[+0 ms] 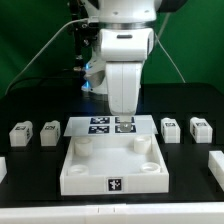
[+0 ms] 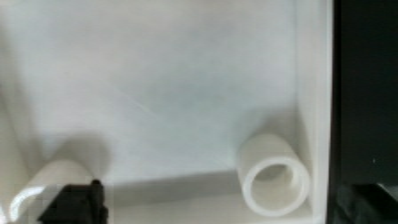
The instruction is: Assemble one leg
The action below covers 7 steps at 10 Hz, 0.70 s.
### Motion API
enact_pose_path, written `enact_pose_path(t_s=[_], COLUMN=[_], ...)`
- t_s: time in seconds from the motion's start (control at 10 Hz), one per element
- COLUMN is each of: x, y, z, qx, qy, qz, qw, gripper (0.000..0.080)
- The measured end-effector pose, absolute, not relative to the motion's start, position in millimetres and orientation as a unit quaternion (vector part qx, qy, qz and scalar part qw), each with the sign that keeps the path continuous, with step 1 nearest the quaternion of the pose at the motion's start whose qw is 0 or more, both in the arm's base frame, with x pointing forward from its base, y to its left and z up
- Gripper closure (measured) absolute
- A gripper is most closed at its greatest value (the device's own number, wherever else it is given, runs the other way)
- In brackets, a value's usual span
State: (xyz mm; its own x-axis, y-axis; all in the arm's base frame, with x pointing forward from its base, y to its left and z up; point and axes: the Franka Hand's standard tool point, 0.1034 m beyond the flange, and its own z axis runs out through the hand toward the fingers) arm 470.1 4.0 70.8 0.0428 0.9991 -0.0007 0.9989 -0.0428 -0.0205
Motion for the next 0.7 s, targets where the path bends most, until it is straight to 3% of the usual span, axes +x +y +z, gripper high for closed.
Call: enact_pose_path(t_s=[0.5,0.7], x=[467.7,438.1], y=[1.1,-3.1], z=[67.2,45.2], qx=[-0.719,-0.716], qy=[-0.695,-0.698], qz=[0.009,0.002], qw=[0.01,0.01], gripper=[0.015,0.015])
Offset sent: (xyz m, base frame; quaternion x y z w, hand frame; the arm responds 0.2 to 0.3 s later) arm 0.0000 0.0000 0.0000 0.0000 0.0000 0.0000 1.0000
